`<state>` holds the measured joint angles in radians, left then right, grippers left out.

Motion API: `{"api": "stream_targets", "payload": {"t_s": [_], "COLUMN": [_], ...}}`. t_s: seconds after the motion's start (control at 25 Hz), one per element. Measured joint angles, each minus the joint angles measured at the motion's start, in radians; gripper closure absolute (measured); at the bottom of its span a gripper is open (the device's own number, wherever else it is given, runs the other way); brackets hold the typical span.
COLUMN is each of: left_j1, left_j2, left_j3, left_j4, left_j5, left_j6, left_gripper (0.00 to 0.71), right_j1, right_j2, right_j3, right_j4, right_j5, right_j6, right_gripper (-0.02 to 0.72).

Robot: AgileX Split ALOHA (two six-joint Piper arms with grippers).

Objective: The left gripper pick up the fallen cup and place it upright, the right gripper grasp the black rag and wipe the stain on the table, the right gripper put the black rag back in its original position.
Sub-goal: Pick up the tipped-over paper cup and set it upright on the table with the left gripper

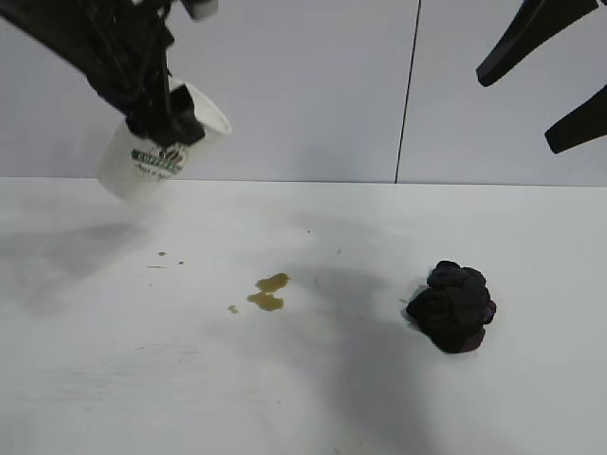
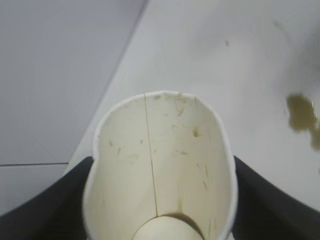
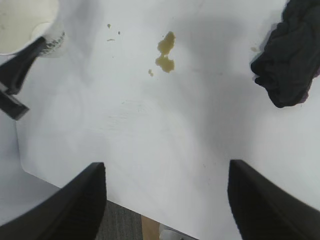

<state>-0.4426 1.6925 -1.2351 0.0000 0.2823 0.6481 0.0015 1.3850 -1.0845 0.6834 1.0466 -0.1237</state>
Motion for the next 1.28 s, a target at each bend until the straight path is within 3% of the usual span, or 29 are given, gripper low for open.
{"api": "stream_targets", "payload": {"t_s": [0.28,0.44,0.72,0.96,1.16,1.28], "left_j1": [0.099,0.129,0.192,0.333,0.474,0.528], "left_j2": [-0.097,-0.100,-0.100,-0.100,-0.100,-0.100], "left_j3": [0.001,0.001,0.004,0.005,0.056,0.141], "left_j4": [-0.317,-0.481,-0.827,-1.100,-1.319,-1.468], "left_j5": [0.053,0.186,0.470,0.649,0.702,0.702], "left_j6": [0.082,0.217,0.612,0.887,1.071,1.233], "left_gripper": [0.227,0.227,0.228,0.228,0.229,0.232], "right_j1": [0.000,0.000,0.000,0.000,0.000,0.000], "right_j2": [0.000,0.000,0.000,0.000,0.000,0.000], "right_j3": [0.000,0.000,0.000,0.000,0.000,0.000], "right_j4": [0.000,0.000,0.000,-0.002,-0.021,-0.026], "right_j5": [0.000,0.000,0.002,0.021,0.027,0.028], "right_j6": [0.000,0.000,0.000,-0.003,-0.004,-0.004], "right_gripper": [0.228,0.228,0.228,0.228,0.228,0.228]}}
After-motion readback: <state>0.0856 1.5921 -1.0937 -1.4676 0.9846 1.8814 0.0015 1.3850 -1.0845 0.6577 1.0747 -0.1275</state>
